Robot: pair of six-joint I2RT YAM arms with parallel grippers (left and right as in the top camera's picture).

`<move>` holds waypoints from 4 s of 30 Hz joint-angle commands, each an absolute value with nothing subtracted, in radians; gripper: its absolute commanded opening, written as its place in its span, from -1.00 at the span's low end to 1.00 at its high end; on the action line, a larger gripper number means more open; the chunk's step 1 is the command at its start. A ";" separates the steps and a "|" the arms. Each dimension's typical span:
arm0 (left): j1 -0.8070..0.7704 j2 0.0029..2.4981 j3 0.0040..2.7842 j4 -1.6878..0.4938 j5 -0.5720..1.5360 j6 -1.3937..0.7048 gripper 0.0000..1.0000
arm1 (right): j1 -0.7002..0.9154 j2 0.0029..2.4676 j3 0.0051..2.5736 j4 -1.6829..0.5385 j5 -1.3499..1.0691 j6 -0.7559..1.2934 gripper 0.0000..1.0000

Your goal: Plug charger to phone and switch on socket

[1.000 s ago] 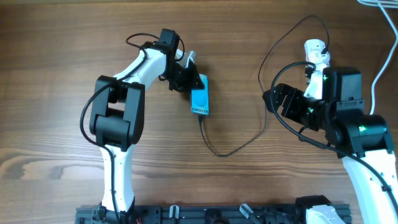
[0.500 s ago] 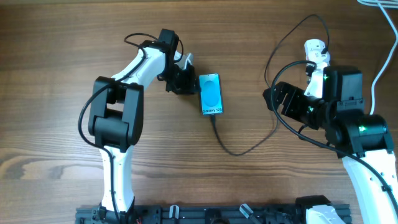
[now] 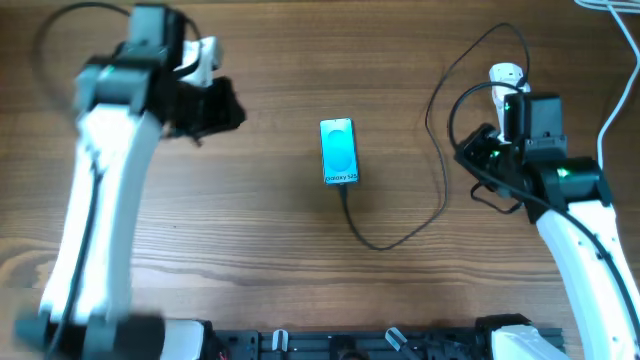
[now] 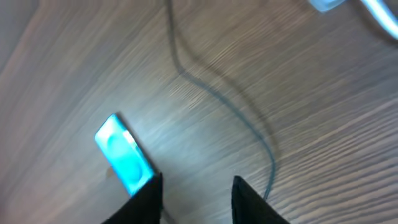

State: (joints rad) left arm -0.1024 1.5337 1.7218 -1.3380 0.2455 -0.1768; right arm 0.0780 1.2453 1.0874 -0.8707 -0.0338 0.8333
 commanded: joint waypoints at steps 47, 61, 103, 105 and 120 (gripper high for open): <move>-0.100 0.363 1.502 -1.684 -0.428 -0.353 0.99 | -0.268 1.845 1.094 -0.054 0.130 0.683 -0.91; -0.100 0.363 1.502 -1.684 -0.428 -0.353 1.00 | -0.247 1.945 1.095 0.011 0.119 0.688 -0.91; -0.100 0.363 1.502 -1.684 -0.416 -0.353 1.00 | -0.191 1.980 1.278 -0.168 0.291 0.577 -0.91; -0.100 0.363 1.502 -1.684 -0.416 -0.353 1.00 | -0.191 1.996 1.278 -0.159 0.291 0.577 -0.91; -0.100 0.363 1.502 -1.684 -0.416 -0.353 1.00 | -0.185 2.067 1.274 -0.188 0.120 0.575 -0.91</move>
State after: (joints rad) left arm -0.1024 0.3733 1.5089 -1.6863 -0.4149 -0.3397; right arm -0.2035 2.0384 1.2644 -0.1764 0.2447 0.5953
